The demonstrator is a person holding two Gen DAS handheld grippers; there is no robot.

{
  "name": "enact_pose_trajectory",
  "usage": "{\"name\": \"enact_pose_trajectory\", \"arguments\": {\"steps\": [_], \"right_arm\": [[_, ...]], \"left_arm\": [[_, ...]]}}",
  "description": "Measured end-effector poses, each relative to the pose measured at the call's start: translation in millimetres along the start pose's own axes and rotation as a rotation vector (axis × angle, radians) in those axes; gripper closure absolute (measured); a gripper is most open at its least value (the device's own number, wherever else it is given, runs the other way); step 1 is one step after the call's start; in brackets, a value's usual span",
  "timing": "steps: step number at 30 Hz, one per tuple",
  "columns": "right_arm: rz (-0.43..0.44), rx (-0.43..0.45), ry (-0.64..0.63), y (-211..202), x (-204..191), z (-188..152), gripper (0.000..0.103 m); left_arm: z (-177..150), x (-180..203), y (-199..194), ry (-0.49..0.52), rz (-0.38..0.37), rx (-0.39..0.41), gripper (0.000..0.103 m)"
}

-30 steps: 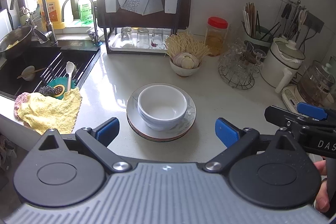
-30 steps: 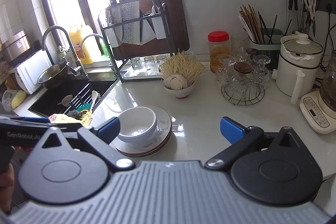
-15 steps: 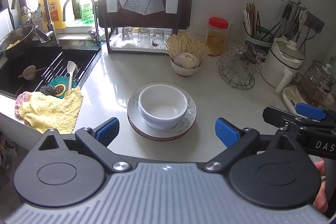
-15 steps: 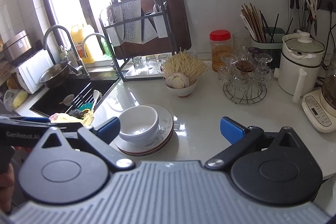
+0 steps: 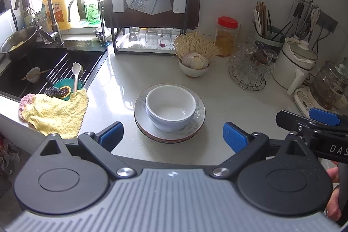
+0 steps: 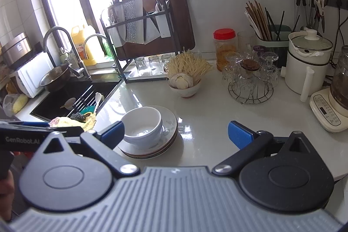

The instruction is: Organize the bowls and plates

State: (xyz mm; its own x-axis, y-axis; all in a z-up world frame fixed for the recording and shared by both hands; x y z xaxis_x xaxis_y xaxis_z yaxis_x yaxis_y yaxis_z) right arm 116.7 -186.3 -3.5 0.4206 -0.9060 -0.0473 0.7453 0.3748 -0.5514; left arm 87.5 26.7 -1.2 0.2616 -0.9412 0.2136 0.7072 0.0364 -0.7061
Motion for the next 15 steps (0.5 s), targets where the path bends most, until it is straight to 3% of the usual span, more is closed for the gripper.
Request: {"name": "enact_pose_trajectory", "arguments": {"steps": [15], "right_arm": [[-0.006,0.012,-0.002,-1.4,-3.2,-0.6,0.0]], "left_arm": [[-0.3,-1.0,-2.7,0.005,-0.001,-0.007,0.003]]}}
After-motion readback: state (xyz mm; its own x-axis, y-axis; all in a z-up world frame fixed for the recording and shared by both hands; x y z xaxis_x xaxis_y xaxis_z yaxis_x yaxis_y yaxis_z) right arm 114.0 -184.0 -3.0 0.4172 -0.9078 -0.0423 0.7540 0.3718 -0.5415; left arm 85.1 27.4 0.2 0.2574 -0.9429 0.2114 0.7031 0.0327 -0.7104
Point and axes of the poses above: each gripper's, at about its wrist camera, not at the fingertips, and y roughly the way its jaws point, x to its right, z to its top, the point moved 2 cm from there along y, roughly the way its jaws point, and after that the axes turned 12 degrees about -y, right-handed, at the moved point
